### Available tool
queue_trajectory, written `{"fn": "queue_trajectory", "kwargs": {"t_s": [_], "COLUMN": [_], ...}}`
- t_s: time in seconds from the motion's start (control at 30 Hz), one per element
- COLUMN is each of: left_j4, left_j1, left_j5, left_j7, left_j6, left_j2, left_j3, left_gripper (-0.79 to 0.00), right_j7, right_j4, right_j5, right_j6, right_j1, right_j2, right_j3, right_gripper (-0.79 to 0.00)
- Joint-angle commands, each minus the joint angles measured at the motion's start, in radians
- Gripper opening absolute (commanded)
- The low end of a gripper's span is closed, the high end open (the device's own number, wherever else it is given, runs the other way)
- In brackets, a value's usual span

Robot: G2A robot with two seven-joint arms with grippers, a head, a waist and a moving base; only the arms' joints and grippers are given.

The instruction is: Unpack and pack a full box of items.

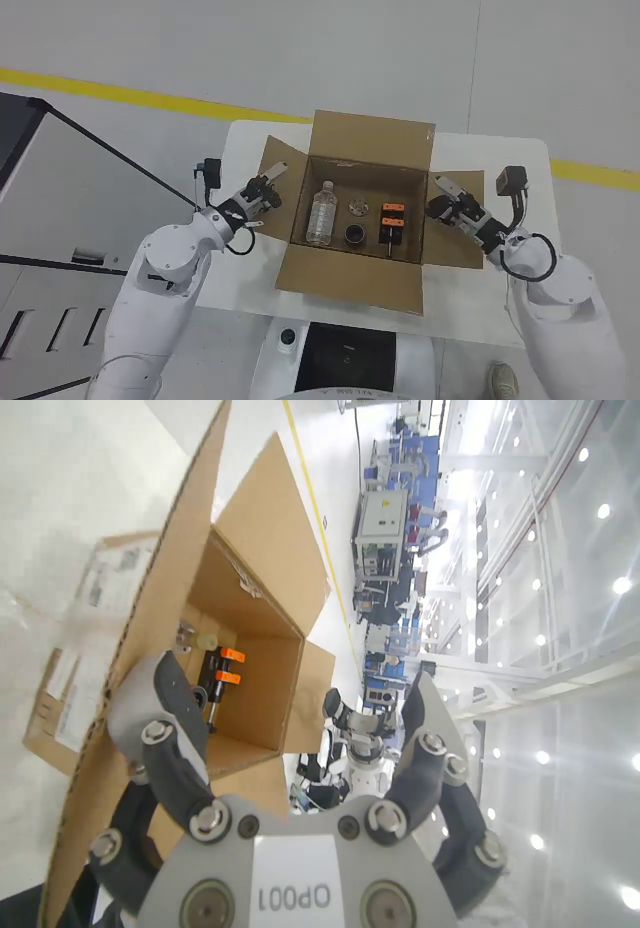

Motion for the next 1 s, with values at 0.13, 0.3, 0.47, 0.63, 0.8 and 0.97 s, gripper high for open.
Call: {"fn": "queue_trajectory", "kwargs": {"t_s": [0.13, 0.3, 0.47, 0.63, 0.8, 0.97], "left_j4": [0.038, 0.079, 0.113, 0.117, 0.116, 0.121], "left_j1": [0.027, 0.027, 0.023, 0.021, 0.014, 0.003], "left_j5": [0.066, 0.104, 0.106, 0.091, 0.085, 0.051], "left_j7": [-0.004, -0.018, -0.021, -0.026, -0.01, 0.006], "left_j6": [-0.019, -0.022, -0.018, -0.015, -0.021, -0.018], "left_j2": [0.008, 0.01, 0.009, 0.007, 0.003, -0.002], "left_j3": [-0.025, 0.003, 0.029, 0.056, 0.09, 0.119], "left_gripper": [0.0, 0.0, 0.0, 0.0, 0.0, 0.0], "right_j7": [-0.038, -0.076, -0.09, -0.083, -0.082, -0.078], "right_j4": [0.013, 0.066, 0.121, 0.169, 0.203, 0.208], "right_j5": [0.0, -0.018, 0.002, 0.011, 0.012, 0.019], "right_j6": [0.024, 0.06, 0.086, 0.095, 0.089, 0.091], "right_j1": [-0.039, -0.035, -0.017, 0.007, 0.028, 0.031], "right_j2": [0.004, 0.005, 0.003, 0.0, -0.001, 0.002], "right_j3": [0.038, 0.038, 0.017, -0.027, -0.049, -0.04], "right_gripper": [0.0, 0.0, 0.0, 0.0, 0.0, 0.0]}}
